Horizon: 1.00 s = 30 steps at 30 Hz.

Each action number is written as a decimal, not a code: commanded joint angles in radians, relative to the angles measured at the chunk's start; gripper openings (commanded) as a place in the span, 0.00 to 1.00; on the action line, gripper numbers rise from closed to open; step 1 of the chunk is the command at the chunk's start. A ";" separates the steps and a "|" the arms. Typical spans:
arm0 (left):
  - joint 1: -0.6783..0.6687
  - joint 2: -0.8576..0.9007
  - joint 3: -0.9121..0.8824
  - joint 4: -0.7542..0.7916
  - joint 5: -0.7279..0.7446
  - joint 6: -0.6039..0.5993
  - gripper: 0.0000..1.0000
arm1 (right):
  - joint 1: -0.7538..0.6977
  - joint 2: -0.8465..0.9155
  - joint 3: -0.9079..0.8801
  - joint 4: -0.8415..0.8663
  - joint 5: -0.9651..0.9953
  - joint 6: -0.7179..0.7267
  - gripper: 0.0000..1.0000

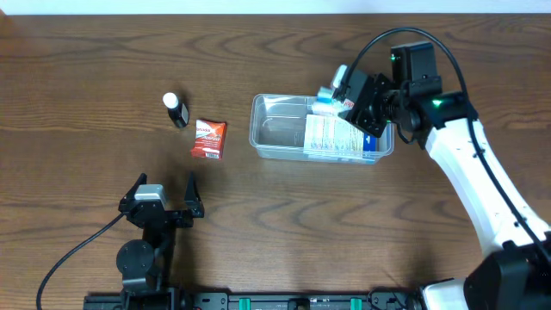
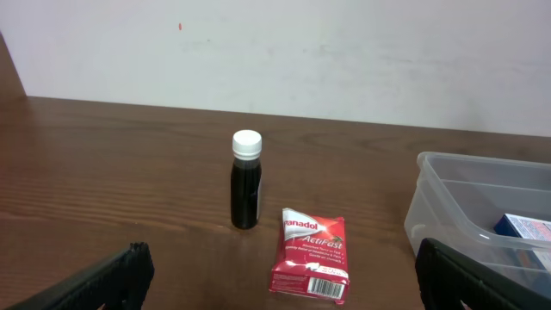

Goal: Pack container
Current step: 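Carry the white Panadol box into the container beside the blue box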

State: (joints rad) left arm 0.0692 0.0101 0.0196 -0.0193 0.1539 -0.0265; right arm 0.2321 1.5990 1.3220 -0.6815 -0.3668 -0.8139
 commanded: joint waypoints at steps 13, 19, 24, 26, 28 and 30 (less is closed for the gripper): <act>0.004 -0.005 -0.015 -0.033 0.018 -0.005 0.98 | 0.005 0.187 -0.001 0.037 0.038 -0.024 0.56; 0.004 -0.005 -0.015 -0.033 0.018 -0.005 0.98 | 0.005 0.182 -0.001 0.055 0.026 0.049 0.56; 0.004 -0.005 -0.015 -0.033 0.018 -0.005 0.98 | 0.005 0.182 -0.001 0.067 0.026 0.265 0.47; 0.004 -0.005 -0.015 -0.033 0.018 -0.005 0.98 | 0.005 0.181 0.000 0.063 0.026 0.380 0.38; 0.004 -0.005 -0.015 -0.033 0.018 -0.005 0.98 | 0.005 0.179 0.001 0.043 0.016 0.504 0.29; 0.004 -0.005 -0.015 -0.033 0.018 -0.005 0.98 | 0.005 0.177 0.009 0.012 -0.040 0.597 0.27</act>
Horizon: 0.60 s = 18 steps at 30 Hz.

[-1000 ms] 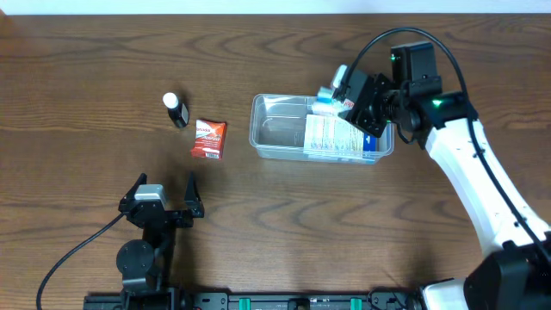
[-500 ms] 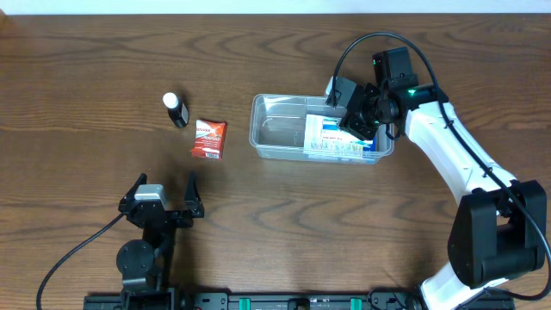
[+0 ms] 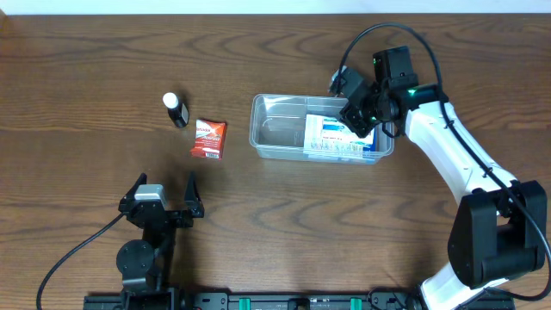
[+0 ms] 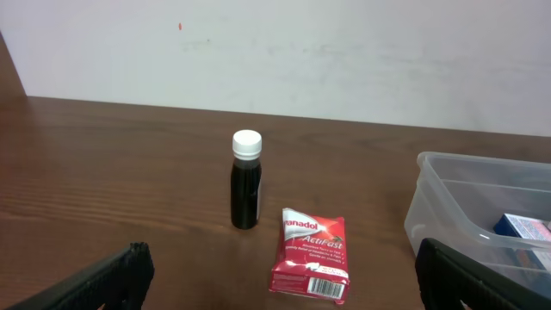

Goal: Pack container
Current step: 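Carry the white Panadol box into the container beside the blue box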

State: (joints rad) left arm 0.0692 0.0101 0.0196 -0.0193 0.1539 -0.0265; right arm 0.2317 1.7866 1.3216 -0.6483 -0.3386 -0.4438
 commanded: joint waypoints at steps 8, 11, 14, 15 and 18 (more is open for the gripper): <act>0.004 -0.005 -0.015 -0.033 0.018 -0.005 0.98 | 0.017 -0.010 0.096 -0.171 -0.167 0.354 0.01; 0.004 -0.005 -0.015 -0.033 0.018 -0.005 0.98 | 0.032 -0.010 0.114 -0.216 -0.123 0.354 0.01; 0.004 -0.005 -0.015 -0.033 0.018 -0.005 0.98 | 0.042 -0.010 0.118 -0.243 -0.110 0.354 0.01; 0.004 -0.005 -0.015 -0.033 0.018 -0.005 0.98 | 0.043 -0.010 0.118 -0.255 -0.110 0.354 0.01; 0.004 -0.005 -0.015 -0.033 0.018 -0.005 0.98 | 0.044 -0.010 0.118 -0.283 -0.102 0.335 0.01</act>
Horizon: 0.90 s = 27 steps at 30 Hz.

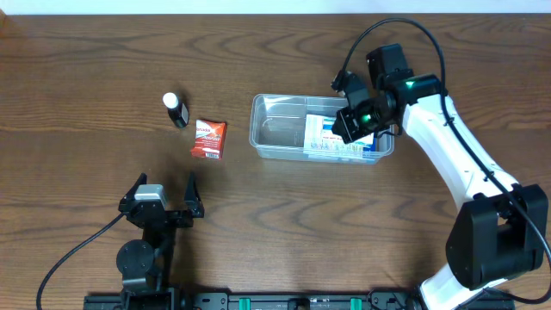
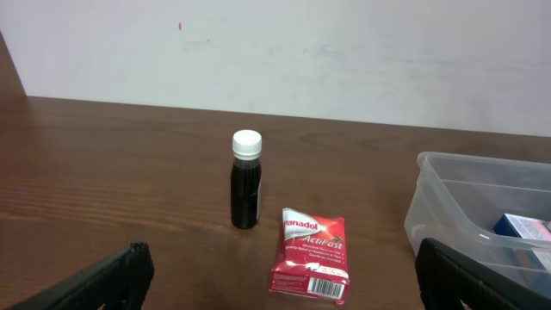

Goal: Pack container
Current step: 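Carry the white Panadol box into the container beside the blue box, then push the white box down into the container with the right gripper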

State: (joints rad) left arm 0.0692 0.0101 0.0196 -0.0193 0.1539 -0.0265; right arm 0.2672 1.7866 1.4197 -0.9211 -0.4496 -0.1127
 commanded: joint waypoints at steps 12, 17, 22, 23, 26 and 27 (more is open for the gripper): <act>0.004 -0.005 -0.015 -0.033 0.018 -0.005 0.98 | 0.067 -0.008 0.019 -0.063 0.114 -0.342 0.01; 0.004 -0.005 -0.015 -0.033 0.018 -0.005 0.98 | 0.101 -0.002 0.019 -0.055 0.186 -0.409 0.01; 0.004 -0.005 -0.015 -0.033 0.018 -0.005 0.98 | 0.100 0.017 0.019 -0.040 0.196 -0.451 0.01; 0.004 -0.005 -0.015 -0.033 0.018 -0.005 0.98 | 0.098 0.026 0.019 -0.040 0.196 -0.465 0.01; 0.004 -0.005 -0.015 -0.033 0.018 -0.005 0.98 | 0.099 0.056 0.019 -0.040 0.196 -0.492 0.01; 0.004 -0.005 -0.015 -0.033 0.018 -0.005 0.98 | 0.099 0.069 0.019 -0.040 0.196 -0.503 0.01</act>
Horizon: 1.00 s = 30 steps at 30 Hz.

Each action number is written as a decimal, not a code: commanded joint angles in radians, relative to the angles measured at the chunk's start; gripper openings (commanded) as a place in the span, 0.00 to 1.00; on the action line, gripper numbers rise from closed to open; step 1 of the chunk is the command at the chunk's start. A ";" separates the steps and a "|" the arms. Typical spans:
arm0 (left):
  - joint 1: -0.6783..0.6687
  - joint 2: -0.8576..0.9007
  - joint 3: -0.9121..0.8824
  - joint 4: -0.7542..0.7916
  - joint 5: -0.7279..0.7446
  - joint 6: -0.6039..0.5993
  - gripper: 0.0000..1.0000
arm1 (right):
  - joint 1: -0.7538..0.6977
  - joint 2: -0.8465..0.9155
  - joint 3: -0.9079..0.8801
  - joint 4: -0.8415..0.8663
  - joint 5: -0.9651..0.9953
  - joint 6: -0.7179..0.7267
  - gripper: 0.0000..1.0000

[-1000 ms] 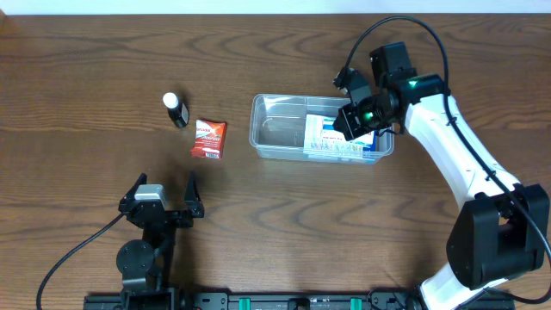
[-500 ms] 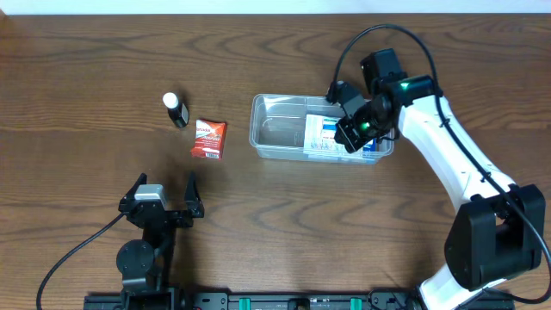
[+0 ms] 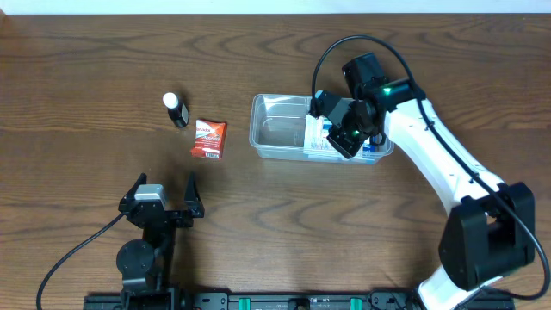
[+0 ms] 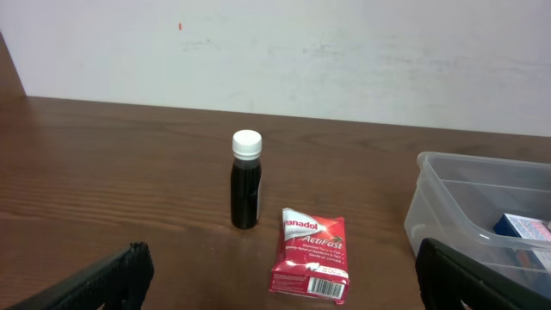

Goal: Pack container
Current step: 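Push the white box down into the container with the right gripper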

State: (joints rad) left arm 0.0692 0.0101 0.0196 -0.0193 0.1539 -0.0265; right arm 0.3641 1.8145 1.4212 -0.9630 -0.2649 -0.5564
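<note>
A clear plastic container (image 3: 277,129) stands mid-table, with white and blue boxes (image 3: 317,142) in its right half. My right gripper (image 3: 337,122) hangs low over those boxes; its jaws are hidden from above by its own body. To the left, a red Panadol pack (image 3: 208,139) lies flat on the table, and a dark bottle with a white cap (image 3: 176,109) stands upright just beyond it. My left gripper (image 3: 166,181) rests near the front edge, open and holding nothing. In the left wrist view the pack (image 4: 310,254), the bottle (image 4: 245,181) and the container's left end (image 4: 448,198) are ahead of it.
The table is dark brown wood (image 3: 103,60), with a pale wall behind its far edge (image 4: 344,52). The right arm's white links (image 3: 448,172) slant from the front right corner over to the container. A black cable (image 3: 69,258) trails from the left arm's base.
My right gripper has moved left, from the container's right end to over the boxes nearer its middle. The left gripper, the pack and the bottle are where they were.
My right gripper was first at the container's far right corner with a small white and blue box at its tip. A blue-topped box then lay in the container on the others. The gripper has stayed over the container, shifting left. The left arm stayed still throughout.
</note>
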 commanded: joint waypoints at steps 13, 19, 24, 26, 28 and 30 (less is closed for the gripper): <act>0.004 -0.005 -0.015 -0.033 0.018 -0.005 0.98 | -0.040 0.099 0.018 0.048 0.032 -0.114 0.01; 0.004 -0.005 -0.015 -0.033 0.018 -0.005 0.98 | -0.077 0.102 0.018 0.054 0.023 -0.114 0.01; 0.004 -0.005 -0.015 -0.033 0.018 -0.005 0.98 | -0.084 0.105 0.018 0.053 -0.009 -0.134 0.01; 0.004 -0.005 -0.015 -0.033 0.018 -0.005 0.98 | -0.084 0.105 0.018 0.051 -0.009 -0.142 0.01; 0.004 -0.005 -0.015 -0.033 0.018 -0.005 0.98 | -0.084 0.105 0.018 0.043 -0.010 -0.158 0.01; 0.004 -0.005 -0.015 -0.033 0.018 -0.005 0.98 | -0.084 0.111 0.018 0.037 -0.014 -0.173 0.01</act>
State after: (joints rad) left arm 0.0692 0.0101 0.0196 -0.0193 0.1539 -0.0265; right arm 0.2840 1.9087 1.4216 -0.9218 -0.2539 -0.6903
